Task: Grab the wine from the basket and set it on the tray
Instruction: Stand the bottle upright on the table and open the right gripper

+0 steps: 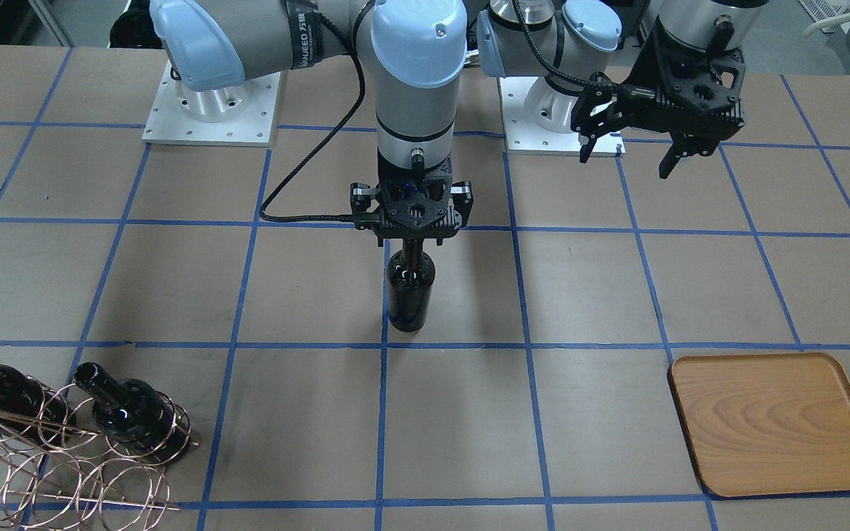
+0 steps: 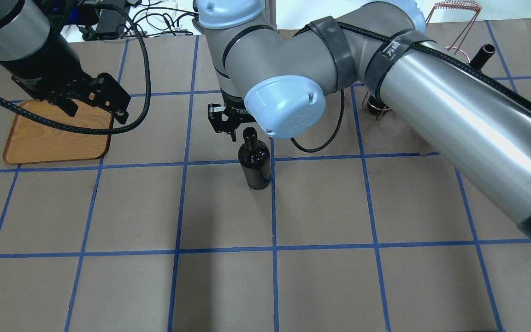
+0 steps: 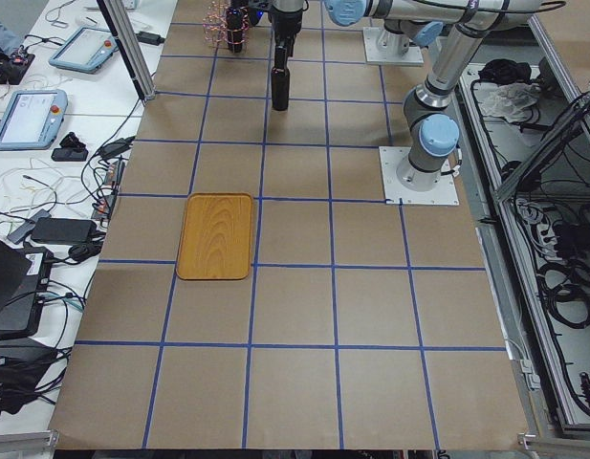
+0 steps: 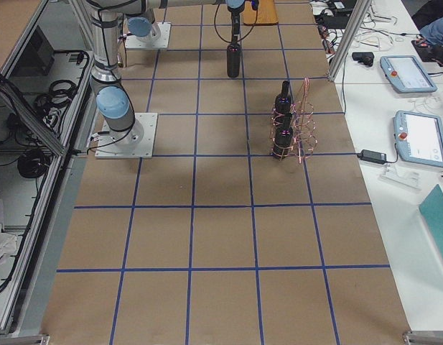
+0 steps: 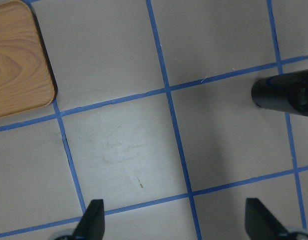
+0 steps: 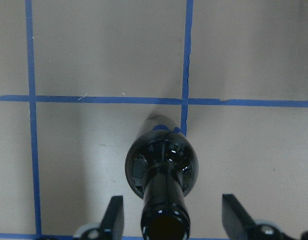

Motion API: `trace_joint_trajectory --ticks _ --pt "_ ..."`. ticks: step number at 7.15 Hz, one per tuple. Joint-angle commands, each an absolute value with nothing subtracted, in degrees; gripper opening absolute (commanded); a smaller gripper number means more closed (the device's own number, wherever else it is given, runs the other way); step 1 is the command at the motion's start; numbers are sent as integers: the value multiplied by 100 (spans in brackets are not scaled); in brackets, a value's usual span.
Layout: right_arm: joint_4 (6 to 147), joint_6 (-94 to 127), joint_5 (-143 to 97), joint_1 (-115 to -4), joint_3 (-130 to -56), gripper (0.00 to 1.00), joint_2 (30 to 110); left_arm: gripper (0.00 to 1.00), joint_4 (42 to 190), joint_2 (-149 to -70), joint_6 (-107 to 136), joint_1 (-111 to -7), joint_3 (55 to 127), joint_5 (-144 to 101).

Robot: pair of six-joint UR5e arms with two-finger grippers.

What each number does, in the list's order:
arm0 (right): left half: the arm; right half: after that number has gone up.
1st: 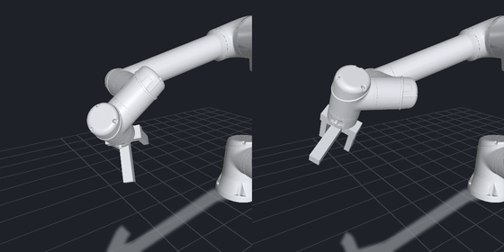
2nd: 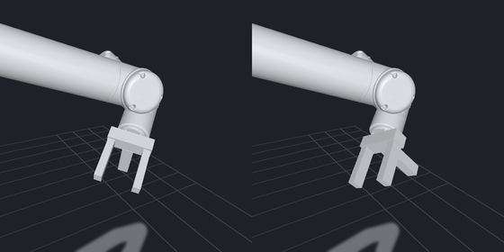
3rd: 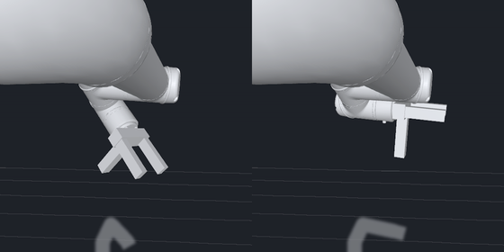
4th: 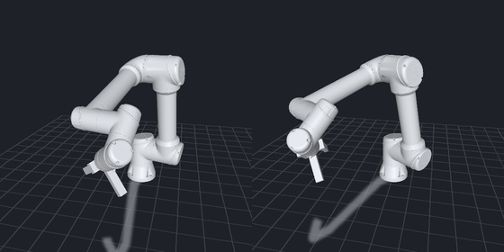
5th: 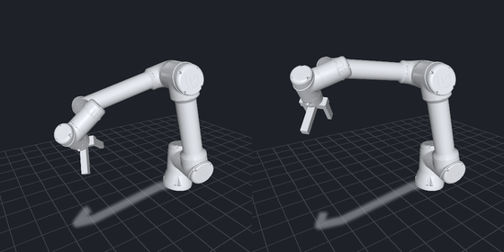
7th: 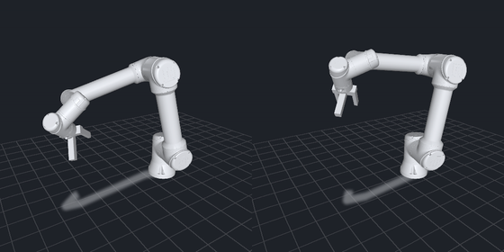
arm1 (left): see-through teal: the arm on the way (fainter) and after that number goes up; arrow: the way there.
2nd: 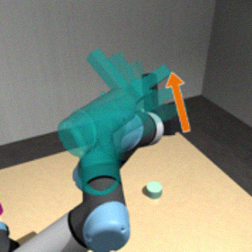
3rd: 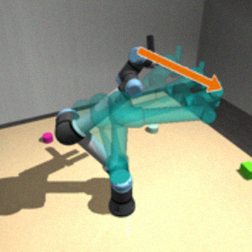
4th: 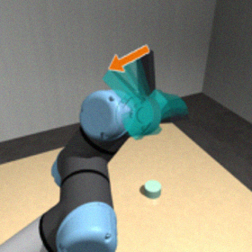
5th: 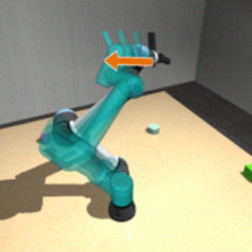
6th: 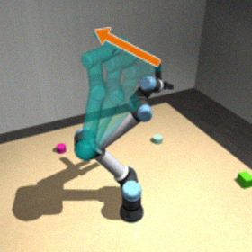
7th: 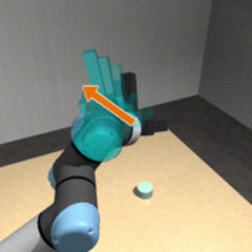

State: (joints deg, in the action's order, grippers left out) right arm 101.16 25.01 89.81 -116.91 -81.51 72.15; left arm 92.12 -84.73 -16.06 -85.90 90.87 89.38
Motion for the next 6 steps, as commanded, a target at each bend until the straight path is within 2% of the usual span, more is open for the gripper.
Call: trace_joint_trajectory --ticks 1,4,6 --pt "10073 2487 9061 -11637 -8112 100 7661 100 9255 -8464 -1460 -8613 9088 8930" --pt "9976 1900 9176 -10639 -8156 100 8111 100 9220 -8578 -384 -8753 9114 8912" --pt "9679 1872 9185 -9882 -8156 100 8270 100 8783 -8771 487 -9550 9079 8982"
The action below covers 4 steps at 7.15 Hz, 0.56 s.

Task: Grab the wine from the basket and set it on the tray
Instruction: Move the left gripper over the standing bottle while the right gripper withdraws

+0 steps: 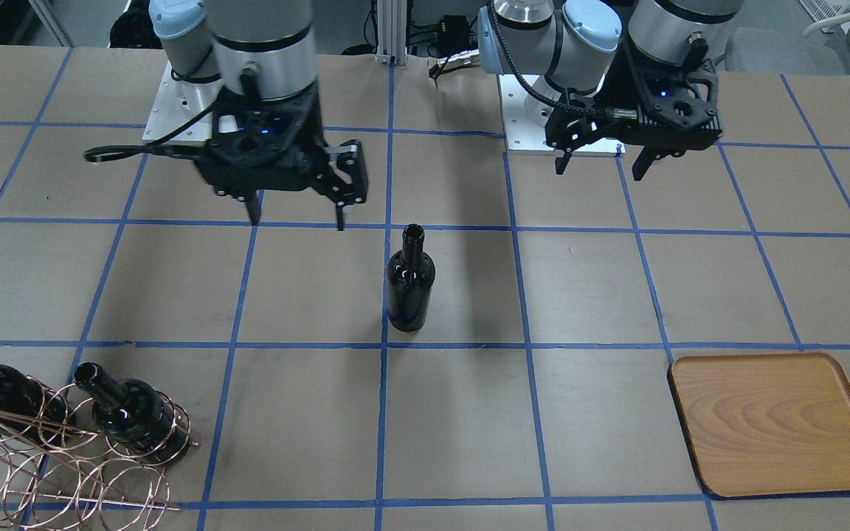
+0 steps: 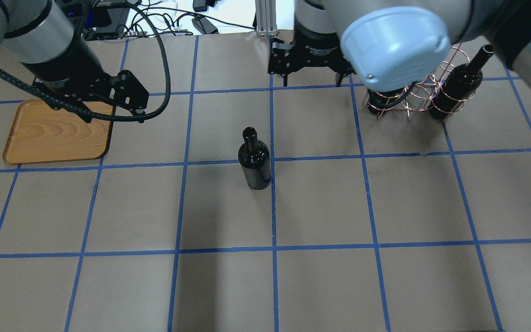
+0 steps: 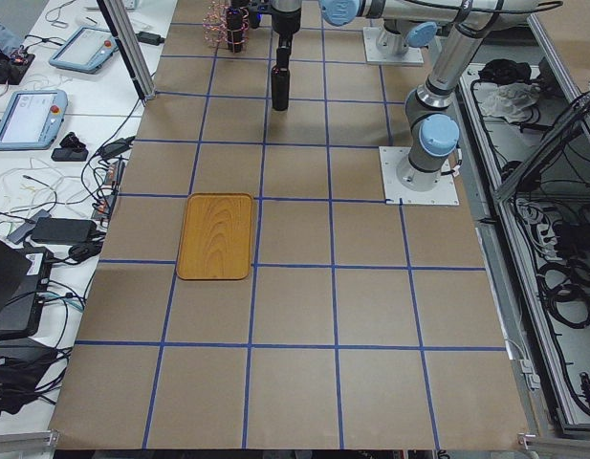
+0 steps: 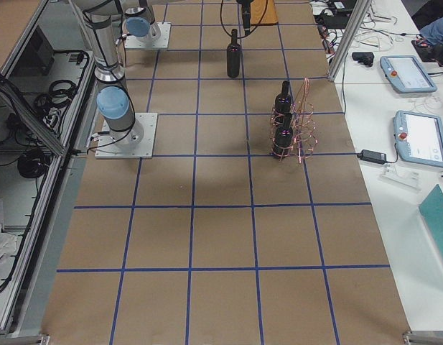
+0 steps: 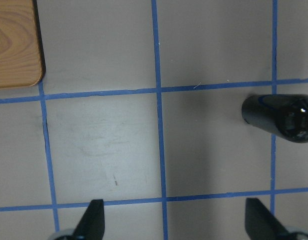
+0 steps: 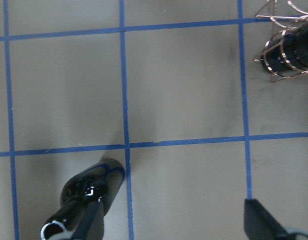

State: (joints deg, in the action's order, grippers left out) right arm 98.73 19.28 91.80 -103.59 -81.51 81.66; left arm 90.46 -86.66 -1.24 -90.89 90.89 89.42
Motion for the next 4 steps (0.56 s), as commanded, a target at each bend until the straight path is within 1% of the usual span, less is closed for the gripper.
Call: trace_joint_trajectory --ticks 1,3,4 --pt "9607 1855 9193 -9627 -8174 100 8271 100 8780 -8806 753 -9815 9097 8948" --pt "9405 596 9211 -9257 -8183 100 8279 100 8545 -9130 1414 -10542 9106 8921" --pt "9230 467 9202 -9142 -8191 100 8332 100 8456 -9323 1720 -10834 9105 8938"
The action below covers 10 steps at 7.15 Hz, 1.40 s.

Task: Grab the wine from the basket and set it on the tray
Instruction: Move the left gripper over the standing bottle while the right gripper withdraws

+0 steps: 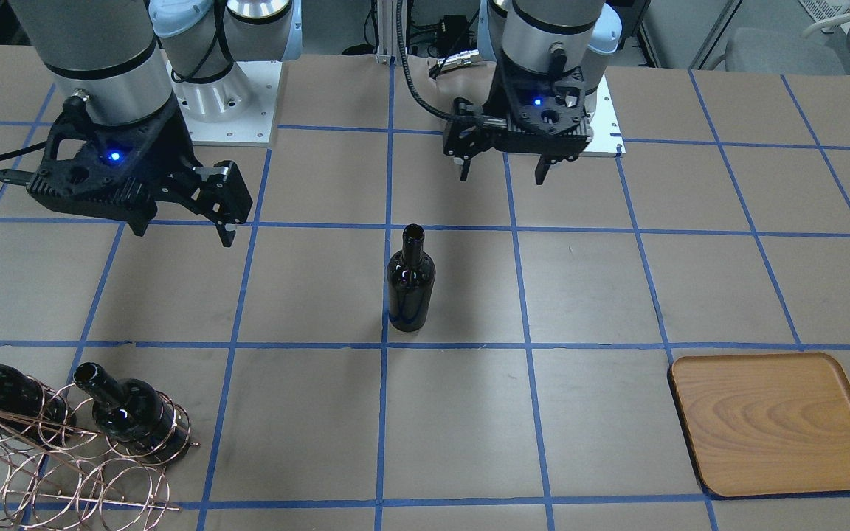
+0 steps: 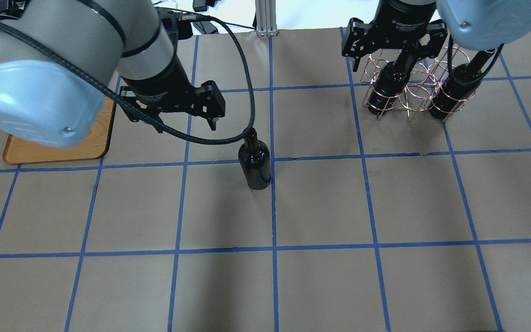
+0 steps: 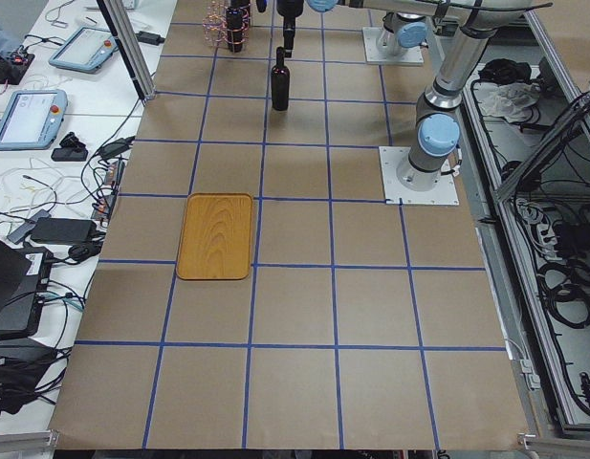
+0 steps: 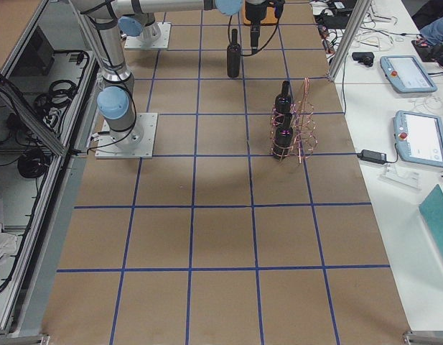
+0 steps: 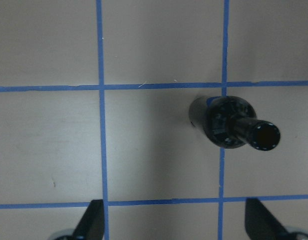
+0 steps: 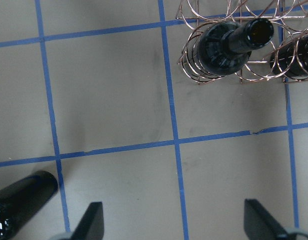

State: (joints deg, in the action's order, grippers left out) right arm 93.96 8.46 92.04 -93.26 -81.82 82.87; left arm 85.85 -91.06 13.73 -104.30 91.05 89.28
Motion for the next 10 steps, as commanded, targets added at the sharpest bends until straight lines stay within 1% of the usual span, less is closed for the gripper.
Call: trace_joint_trajectory --ticks 1,2,4,8,9,10 --pt "9202 -21 9211 -9036 -8191 100 8332 100 8220 -9534 1879 -10872 9105 8921" --pt "9193 -357 9228 -8905 -8191 100 8349 100 7818 -9736 1872 -10881 9105 8903" --pt "9193 -360 9167 -8859 -8218 100 8420 100 7665 -10088 1873 -10890 9106 8947" --pt "9211 -316 9167 -8859 -8454 100 8525 100 7330 -10336 1934 -10942 9114 8903" --pt "9220 -316 9167 -8859 -8464 100 8525 61 7304 -10371 1960 -10960 9132 8964" --pt "9237 -316 9158 -8868 -8464 100 8525 61 7321 -10371 1977 -10977 9158 8930"
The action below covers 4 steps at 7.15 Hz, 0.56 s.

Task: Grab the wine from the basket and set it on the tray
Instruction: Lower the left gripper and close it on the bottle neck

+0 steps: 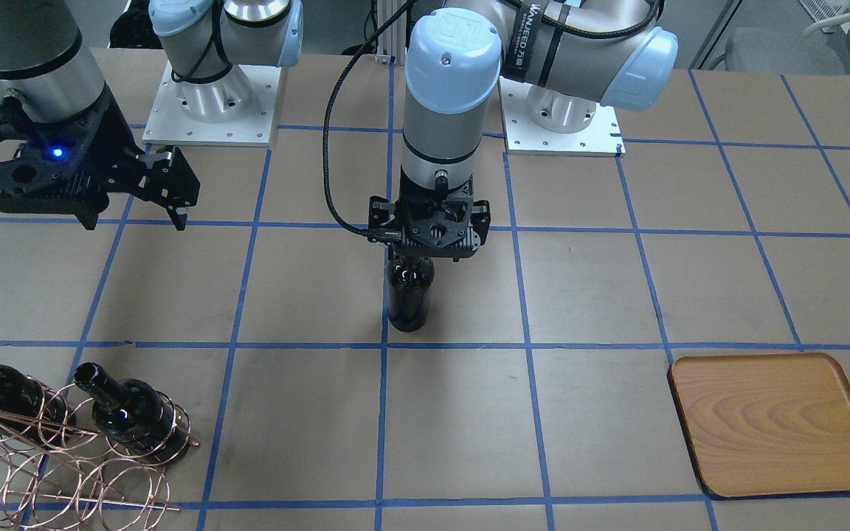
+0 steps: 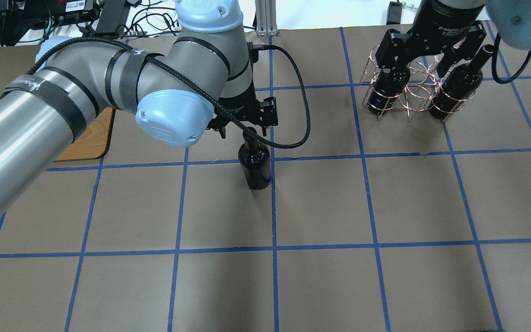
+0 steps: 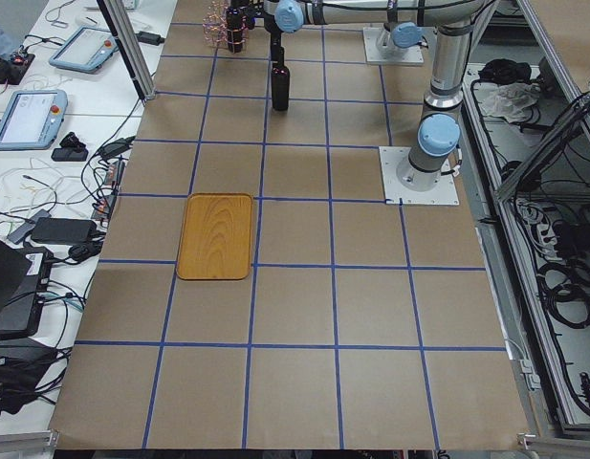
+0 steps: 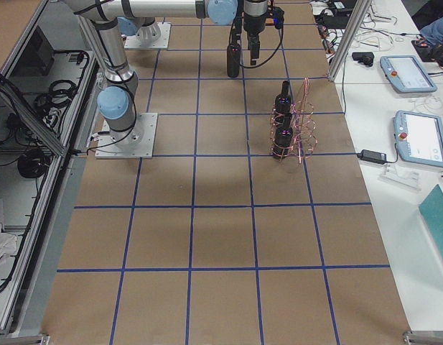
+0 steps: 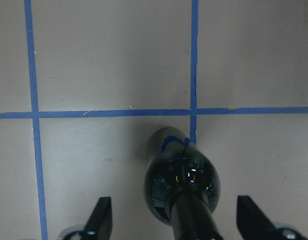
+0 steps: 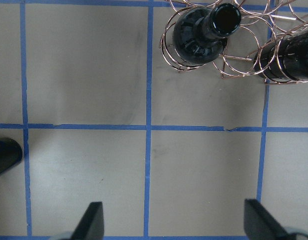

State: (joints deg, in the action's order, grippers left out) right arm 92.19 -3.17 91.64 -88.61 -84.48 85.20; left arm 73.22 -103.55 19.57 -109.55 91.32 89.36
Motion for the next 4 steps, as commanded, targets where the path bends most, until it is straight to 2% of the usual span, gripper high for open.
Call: trace_joint_trajectory --ticks 1,3,4 --pt "9263 -316 9184 -8859 -8464 100 8525 60 7304 -10362 1978 -10978 9176 8912" --pt "9281 -325 9184 -8859 -8464 100 8525 52 7295 -10362 1978 -10978 9176 8895" --pt "9281 -334 9185 -8859 -8464 100 8525 51 7295 -10362 1978 -10978 9176 8895"
